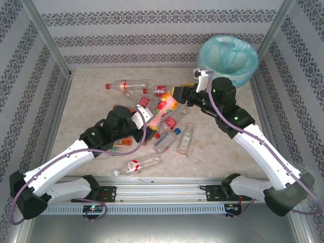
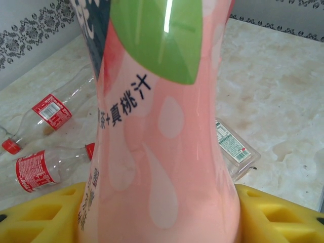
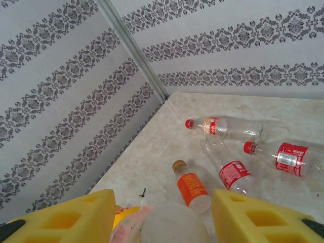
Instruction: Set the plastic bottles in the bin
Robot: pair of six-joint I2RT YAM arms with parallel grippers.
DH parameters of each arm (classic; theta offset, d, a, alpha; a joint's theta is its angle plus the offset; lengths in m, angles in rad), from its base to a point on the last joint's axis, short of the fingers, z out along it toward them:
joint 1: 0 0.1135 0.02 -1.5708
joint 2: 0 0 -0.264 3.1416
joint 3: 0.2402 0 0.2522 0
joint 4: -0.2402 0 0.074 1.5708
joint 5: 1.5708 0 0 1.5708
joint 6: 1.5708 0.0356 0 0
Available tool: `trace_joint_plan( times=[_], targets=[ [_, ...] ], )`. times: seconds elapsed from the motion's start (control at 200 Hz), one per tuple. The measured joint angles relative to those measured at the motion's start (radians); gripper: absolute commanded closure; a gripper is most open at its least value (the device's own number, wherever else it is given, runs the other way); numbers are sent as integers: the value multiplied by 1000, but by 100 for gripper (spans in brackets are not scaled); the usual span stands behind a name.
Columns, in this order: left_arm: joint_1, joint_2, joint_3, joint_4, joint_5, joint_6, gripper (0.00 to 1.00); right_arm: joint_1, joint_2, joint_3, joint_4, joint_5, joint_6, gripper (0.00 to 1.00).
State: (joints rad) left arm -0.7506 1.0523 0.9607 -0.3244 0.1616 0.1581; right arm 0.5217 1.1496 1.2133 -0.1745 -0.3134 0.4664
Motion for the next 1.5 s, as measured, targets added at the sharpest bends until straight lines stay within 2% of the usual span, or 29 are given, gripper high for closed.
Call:
trace_joint_plan(
  times=[0.2, 0.265, 0.305, 0.35, 0.595, 0.749, 0.864, 0.949, 1.154, 1.344, 1.504],
  targets=[
    [0, -6, -2, 4, 5, 9, 42, 0, 42, 16, 13, -60, 15, 49],
    [0, -7, -2, 4, 11, 13, 42, 0, 51, 16, 16, -76, 24, 55],
    [0, -7, -3, 4, 15, 18, 42, 0, 54, 16, 19, -86, 30, 65],
    [0, -7, -6, 3, 16, 19, 41, 0, 55, 17, 25, -96, 35, 71],
    [0, -7, -13, 20, 18, 22, 40, 0, 53, 18, 39, -109, 59, 80],
    [0, -7, -13, 23, 18, 23, 40, 0, 50, 18, 40, -115, 59, 82],
    [0, -7, -13, 24, 18, 26, 39, 0, 49, 17, 43, -115, 59, 90],
    [0, -7, -13, 26, 16, 26, 34, 0, 48, 17, 45, -115, 59, 100],
    [0, -17, -23, 35, -27, 30, 1, -3, 44, 18, 35, -96, 48, 100],
    [5, -82, -58, 79, -89, 26, 0, -61, 38, 99, -25, -16, 17, 100],
    [21, -96, -29, 97, -115, 26, 0, -121, 54, 324, -89, 140, -79, 100]
  ],
)
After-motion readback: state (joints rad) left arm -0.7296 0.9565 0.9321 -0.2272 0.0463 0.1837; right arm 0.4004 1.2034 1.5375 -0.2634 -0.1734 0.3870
